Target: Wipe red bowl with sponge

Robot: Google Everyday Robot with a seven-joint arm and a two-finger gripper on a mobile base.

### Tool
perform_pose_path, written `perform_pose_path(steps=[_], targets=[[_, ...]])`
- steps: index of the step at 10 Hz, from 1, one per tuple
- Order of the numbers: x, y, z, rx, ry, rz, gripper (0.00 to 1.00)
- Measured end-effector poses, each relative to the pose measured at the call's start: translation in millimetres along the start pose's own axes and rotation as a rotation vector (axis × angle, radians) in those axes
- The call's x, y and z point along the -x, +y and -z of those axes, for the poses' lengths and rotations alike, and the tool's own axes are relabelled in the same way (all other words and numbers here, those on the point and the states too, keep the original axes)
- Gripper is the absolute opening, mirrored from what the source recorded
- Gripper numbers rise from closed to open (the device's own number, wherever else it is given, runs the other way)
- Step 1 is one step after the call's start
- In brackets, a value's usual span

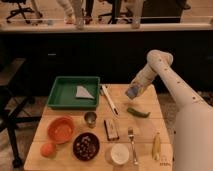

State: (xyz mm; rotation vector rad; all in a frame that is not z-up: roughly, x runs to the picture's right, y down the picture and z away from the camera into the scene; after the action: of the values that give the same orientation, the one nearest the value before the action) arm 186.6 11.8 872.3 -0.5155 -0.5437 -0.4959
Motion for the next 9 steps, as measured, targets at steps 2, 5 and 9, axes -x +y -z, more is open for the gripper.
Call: perform_pose_path(steps=[2, 5, 9], targets=[[30, -3, 5, -0.004, -0.025, 0.032, 0.0], [81, -4, 3, 0.02, -0.076, 0.122, 0.0], [93, -3, 3, 0.025, -0.084, 0.149, 0.0]])
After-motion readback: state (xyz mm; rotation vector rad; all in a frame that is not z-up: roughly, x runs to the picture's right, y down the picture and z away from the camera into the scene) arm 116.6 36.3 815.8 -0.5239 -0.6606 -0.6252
